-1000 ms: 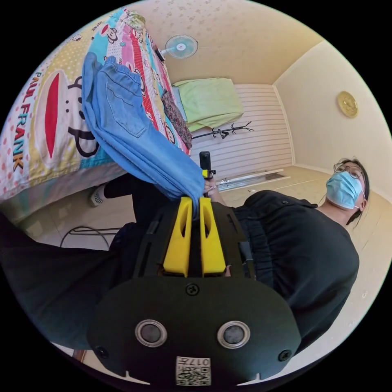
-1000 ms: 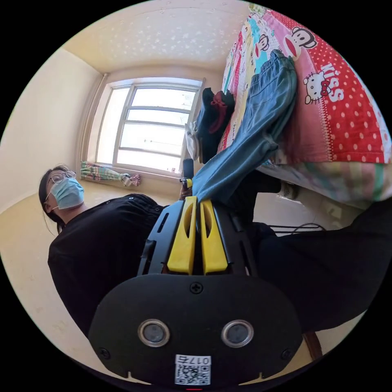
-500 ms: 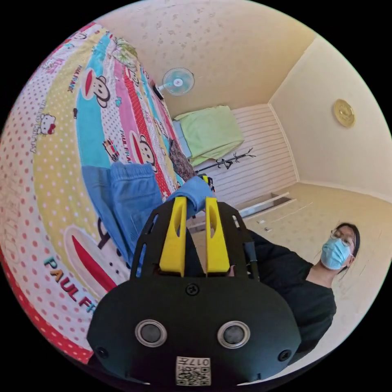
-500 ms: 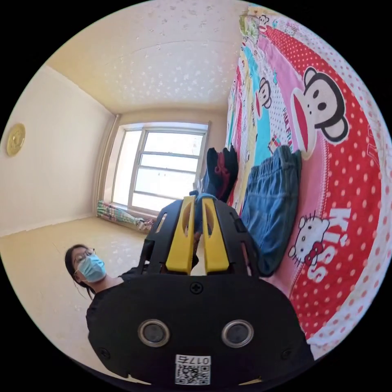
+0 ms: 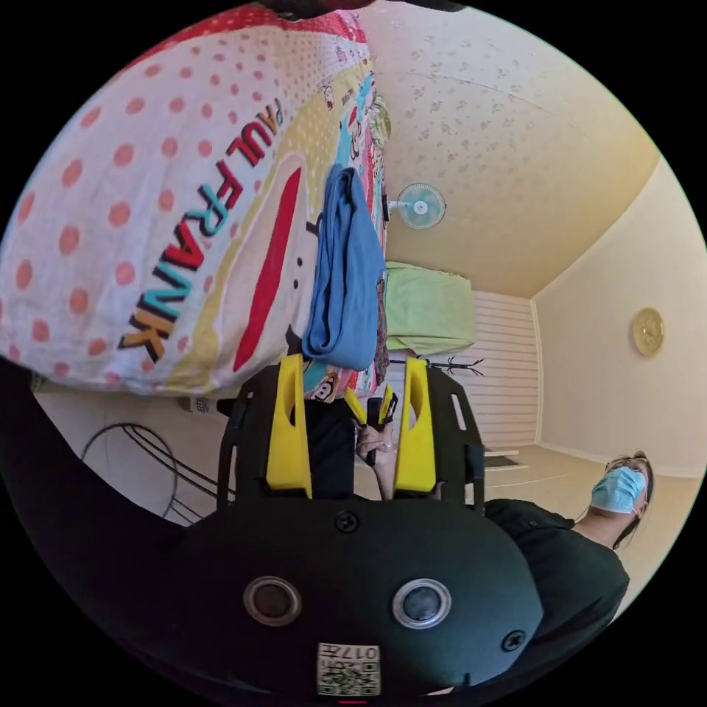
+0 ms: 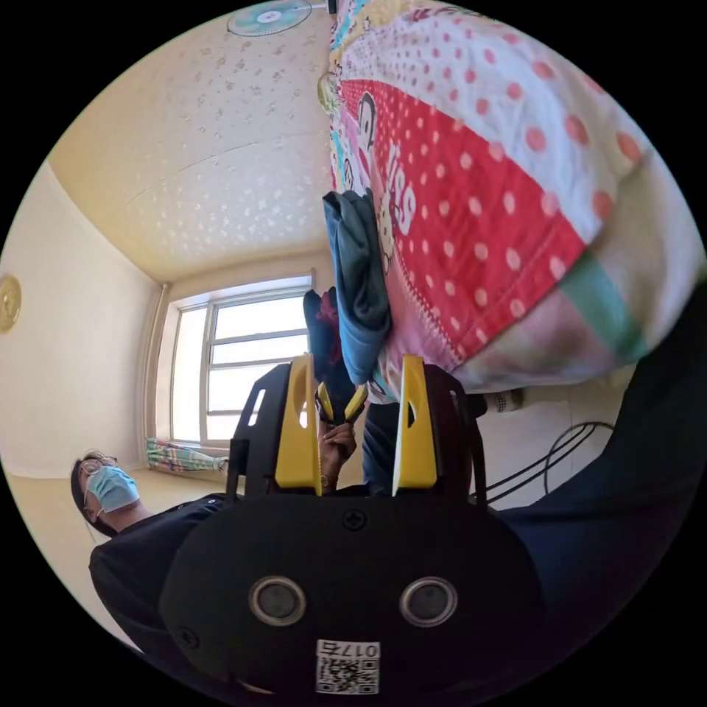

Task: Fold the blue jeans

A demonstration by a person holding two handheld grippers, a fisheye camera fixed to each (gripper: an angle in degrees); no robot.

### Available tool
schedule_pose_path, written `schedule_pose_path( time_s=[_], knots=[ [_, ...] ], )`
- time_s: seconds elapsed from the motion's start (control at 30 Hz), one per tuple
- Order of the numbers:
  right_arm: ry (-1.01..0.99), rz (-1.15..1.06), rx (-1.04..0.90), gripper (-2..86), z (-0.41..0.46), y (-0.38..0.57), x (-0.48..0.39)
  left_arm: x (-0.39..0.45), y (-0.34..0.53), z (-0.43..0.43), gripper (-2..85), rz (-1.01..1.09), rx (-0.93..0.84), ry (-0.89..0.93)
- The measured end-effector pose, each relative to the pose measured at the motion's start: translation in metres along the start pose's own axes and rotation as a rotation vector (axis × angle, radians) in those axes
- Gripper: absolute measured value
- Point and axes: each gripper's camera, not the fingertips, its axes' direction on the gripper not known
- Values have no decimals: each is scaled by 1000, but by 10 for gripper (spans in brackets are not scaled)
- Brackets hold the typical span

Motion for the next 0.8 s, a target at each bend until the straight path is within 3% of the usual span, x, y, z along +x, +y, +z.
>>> schedule_pose_path(
  time_s=[0.3,0.53,0.67,0.8],
  knots=[
    [-73,114,-48,194,81,-43,-29,-12,-49,34,163,-135,-129,-27],
    [-29,241,34,155,114,-58,-41,-30,-50,34,98,-242,-131,20],
    [-47,214,68,89,119,-43,-60,-9,-35,28,65,-127,-122,104],
    [-26,56,5,46,116,-20,-112,42,4,24,60,37,-251,33]
  ],
)
